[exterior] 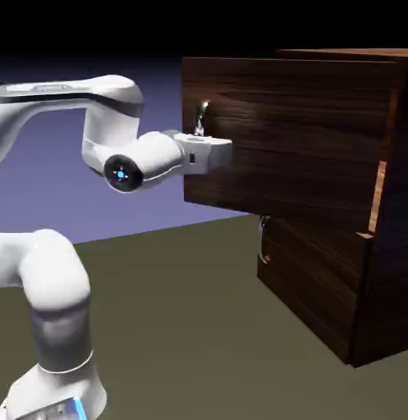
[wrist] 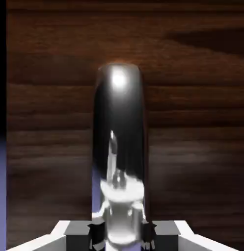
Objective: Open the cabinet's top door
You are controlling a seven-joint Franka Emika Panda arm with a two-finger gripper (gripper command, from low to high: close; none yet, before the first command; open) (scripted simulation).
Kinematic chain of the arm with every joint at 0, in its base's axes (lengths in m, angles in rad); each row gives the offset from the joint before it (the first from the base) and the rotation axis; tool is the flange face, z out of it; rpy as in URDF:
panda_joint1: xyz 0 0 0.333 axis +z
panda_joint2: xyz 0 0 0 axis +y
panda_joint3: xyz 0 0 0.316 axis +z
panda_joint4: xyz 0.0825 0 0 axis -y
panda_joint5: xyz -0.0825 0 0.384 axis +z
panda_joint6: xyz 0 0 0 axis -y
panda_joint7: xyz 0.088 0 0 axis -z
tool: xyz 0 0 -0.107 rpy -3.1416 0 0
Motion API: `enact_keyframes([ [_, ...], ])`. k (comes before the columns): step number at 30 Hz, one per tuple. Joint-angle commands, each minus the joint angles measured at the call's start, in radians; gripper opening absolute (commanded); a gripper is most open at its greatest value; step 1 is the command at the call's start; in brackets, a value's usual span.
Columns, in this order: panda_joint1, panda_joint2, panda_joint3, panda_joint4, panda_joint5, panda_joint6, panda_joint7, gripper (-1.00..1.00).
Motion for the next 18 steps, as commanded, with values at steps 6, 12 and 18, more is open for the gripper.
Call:
enact_keyframes([
  [6,-0.032,-0.086,-0.18,-0.042,-0.26,-0.155,0.094,-1.0],
  [12,-0.084,-0.108,-0.393,-0.027,-0.513,-0.358,0.142,-1.0],
  [18,-0.094,-0.055,-0.611,0.054,-0.729,-0.57,0.148,-1.0],
])
